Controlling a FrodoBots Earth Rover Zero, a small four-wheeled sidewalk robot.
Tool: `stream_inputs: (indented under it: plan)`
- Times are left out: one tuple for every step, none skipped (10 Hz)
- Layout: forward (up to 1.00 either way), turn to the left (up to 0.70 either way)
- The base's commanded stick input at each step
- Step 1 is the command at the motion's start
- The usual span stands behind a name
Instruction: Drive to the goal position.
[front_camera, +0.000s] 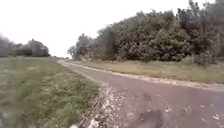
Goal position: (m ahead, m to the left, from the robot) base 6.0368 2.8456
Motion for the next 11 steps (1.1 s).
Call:
stream_inputs:
  plan:
    - [0.7, 0.0]
    - [0.7, 0.0]
    - [0.7, 0.0]
    - [0.7, 0.0]
    - [0.7, 0.0]
    - [0.7, 0.0]
    - [0.7, 0.0]
    - [0.7, 0.0]
    - [0.7, 0.0]
    - [0.7, 0.0]
    - [0.7, 0.0]
